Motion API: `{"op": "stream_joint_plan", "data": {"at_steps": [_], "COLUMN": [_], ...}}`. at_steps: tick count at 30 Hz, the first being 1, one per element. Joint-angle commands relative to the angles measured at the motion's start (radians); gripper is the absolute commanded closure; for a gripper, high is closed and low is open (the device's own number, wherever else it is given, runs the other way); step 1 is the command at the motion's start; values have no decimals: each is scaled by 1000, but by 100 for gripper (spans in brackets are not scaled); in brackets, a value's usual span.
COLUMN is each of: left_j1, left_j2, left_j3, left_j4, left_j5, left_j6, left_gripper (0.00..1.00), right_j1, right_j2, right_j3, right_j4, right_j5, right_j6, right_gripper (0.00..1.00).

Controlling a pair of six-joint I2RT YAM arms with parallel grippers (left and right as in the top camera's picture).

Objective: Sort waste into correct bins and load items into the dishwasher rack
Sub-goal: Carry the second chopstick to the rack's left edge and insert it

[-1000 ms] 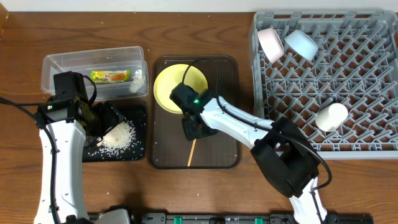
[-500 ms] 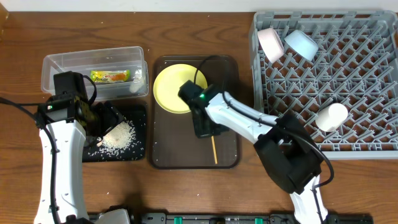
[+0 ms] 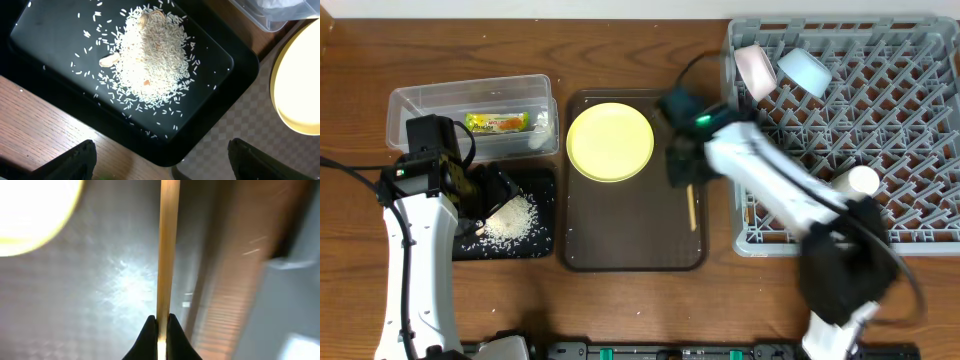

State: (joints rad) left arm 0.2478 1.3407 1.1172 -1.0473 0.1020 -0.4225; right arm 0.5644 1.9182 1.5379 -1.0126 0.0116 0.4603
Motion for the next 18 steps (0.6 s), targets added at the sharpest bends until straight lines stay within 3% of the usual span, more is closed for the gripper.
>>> {"op": "stream_joint_plan", "data": {"at_steps": [1,5,11,18], "left_j1": [4,4,4,4], "left_j2": [-1,-1,-1,-1], "left_j3": [2,2,2,2], "left_j4": [-3,-3,-3,-3], "left_j5": [-2,-2,-2,-2], "left_j6": [-2,-2,-2,-2], "left_gripper": [14,14,14,14], "right_j1": [-74,-155,-273,-289], "right_j2": [-144,-201,-165,-87], "right_j3": [7,6,-18,-62], "right_j4": [-7,-53,-114,-98], "right_j5": [14,24,30,25], "right_j6": [-115,-216,-257,-267], "right_gripper": [99,99,99,98]}}
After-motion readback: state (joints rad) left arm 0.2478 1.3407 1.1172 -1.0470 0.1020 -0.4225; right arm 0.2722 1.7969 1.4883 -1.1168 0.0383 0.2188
